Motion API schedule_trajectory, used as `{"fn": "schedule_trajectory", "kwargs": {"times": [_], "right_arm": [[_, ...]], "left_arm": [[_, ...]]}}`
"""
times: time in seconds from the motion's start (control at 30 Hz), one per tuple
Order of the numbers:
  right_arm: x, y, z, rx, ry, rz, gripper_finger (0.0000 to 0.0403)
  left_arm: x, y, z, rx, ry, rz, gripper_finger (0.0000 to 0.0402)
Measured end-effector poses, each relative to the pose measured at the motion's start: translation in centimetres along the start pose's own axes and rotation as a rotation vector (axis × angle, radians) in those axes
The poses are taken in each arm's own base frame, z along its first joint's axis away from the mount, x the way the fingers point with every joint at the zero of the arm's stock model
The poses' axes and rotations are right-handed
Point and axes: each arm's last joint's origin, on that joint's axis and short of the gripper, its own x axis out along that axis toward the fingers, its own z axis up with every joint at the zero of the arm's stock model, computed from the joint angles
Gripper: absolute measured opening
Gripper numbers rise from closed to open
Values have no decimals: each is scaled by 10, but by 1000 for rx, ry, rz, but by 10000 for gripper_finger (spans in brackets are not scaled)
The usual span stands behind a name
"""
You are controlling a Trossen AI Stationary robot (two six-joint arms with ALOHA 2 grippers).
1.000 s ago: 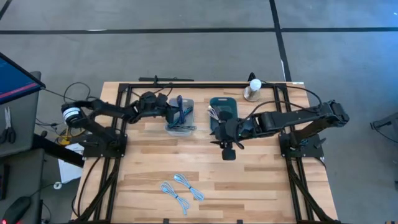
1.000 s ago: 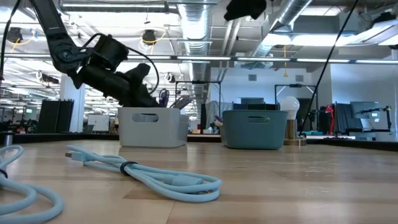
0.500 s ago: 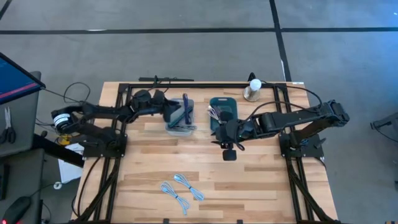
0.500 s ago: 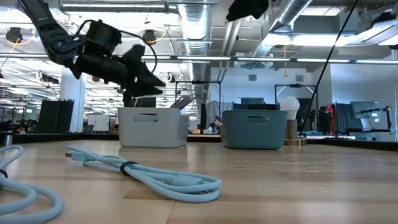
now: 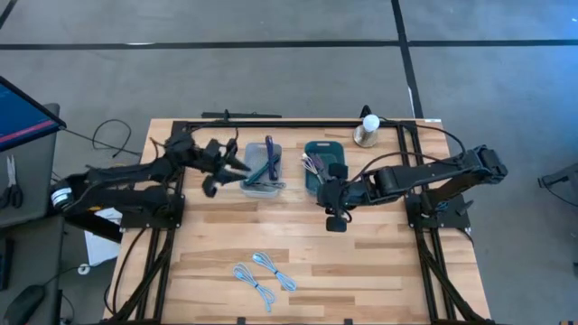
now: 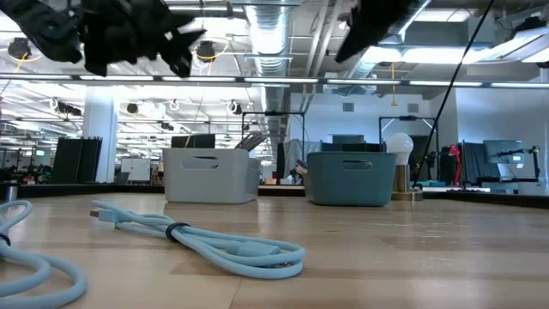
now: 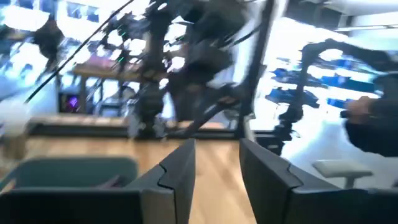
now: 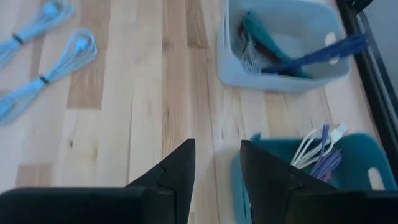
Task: Pick & Place USB Port
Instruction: Put the right white charger cable into the blue bin
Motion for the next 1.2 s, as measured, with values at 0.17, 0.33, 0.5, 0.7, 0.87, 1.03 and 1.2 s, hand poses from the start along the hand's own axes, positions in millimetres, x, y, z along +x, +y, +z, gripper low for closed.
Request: {"fn": "schedule_trajectory", "kwargs": {"times": [0.17, 0.33, 0.5, 0.7, 0.87, 1.03, 1.2], "right_arm": [[-2, 8, -22, 69, 15, -56, 108], [-4, 25, -47, 120, -35, -133, 99], [0, 45, -69, 176, -176, -142, 97], [11, 64, -87, 226, -318, -91, 97], [17, 65, -92, 290, -410, -86, 97], [22, 58, -90, 324, -421, -98, 97], [28, 46, -87, 344, -394, -59, 97]], "left_arm": [[-12, -26, 1, 76, -58, -72, 103], [-26, -41, -10, 38, -91, -73, 90], [-33, -48, -31, -12, -81, -54, 82], [-34, -52, -50, -56, -41, -79, 76], [-34, -53, -50, -53, -44, -87, 76], [-34, -53, -50, -39, -46, -87, 76], [-34, -53, -50, -17, -50, -87, 76]]}}
